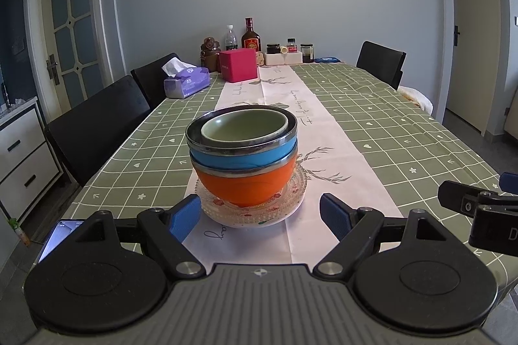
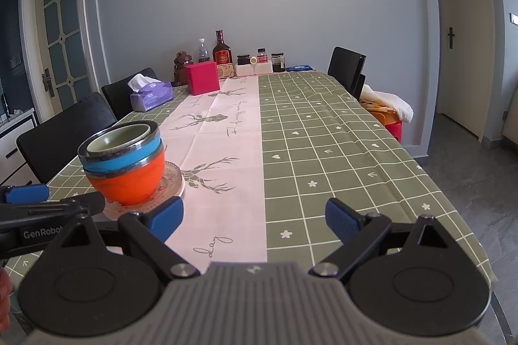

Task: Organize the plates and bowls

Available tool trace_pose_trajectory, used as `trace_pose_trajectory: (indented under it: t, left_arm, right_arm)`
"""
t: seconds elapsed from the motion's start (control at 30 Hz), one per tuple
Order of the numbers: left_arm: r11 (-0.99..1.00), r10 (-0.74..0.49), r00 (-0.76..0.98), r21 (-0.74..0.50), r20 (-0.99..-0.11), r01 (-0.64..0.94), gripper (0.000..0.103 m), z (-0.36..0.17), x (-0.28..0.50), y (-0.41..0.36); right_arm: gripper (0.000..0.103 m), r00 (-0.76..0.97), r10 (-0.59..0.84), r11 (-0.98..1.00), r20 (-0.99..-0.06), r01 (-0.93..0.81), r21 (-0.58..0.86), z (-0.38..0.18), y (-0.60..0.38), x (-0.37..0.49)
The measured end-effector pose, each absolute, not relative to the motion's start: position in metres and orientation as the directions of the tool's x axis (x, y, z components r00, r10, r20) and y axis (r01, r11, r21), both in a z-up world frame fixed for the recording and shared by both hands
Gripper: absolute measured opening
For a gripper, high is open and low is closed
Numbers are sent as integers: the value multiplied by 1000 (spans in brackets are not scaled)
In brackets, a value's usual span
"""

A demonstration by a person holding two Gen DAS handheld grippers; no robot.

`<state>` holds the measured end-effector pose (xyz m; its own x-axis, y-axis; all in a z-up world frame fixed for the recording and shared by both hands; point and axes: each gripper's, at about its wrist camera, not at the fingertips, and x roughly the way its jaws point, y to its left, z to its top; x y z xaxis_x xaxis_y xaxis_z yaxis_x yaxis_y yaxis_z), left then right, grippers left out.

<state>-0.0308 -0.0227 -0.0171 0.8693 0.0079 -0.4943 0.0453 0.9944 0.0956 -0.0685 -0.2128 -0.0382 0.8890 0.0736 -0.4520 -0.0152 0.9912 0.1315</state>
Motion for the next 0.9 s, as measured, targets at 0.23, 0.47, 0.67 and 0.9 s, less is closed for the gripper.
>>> trace_pose_trajectory:
  t: [0.23, 0.47, 0.67, 0.9]
  left_arm:
    - [995, 5, 870, 90, -494, 45, 97, -15, -32, -22]
    - [995, 3, 870, 89, -493, 48, 97, -14, -32, -23]
    - [995, 1, 870, 85, -493, 48, 97, -13, -33, -22]
    - [995, -3, 870, 83, -493, 50, 97, -13, -33, -23]
  right_arm:
    - [93, 889, 81, 991, -450, -25, 131, -38, -210, -70]
    - [93, 891, 83, 991, -447, -28, 127, -36, -209, -70]
    - [94, 889, 88, 992, -449, -37, 122, -35, -207, -71]
    - [95, 883, 93, 992, -460, -43, 118, -35, -206, -69]
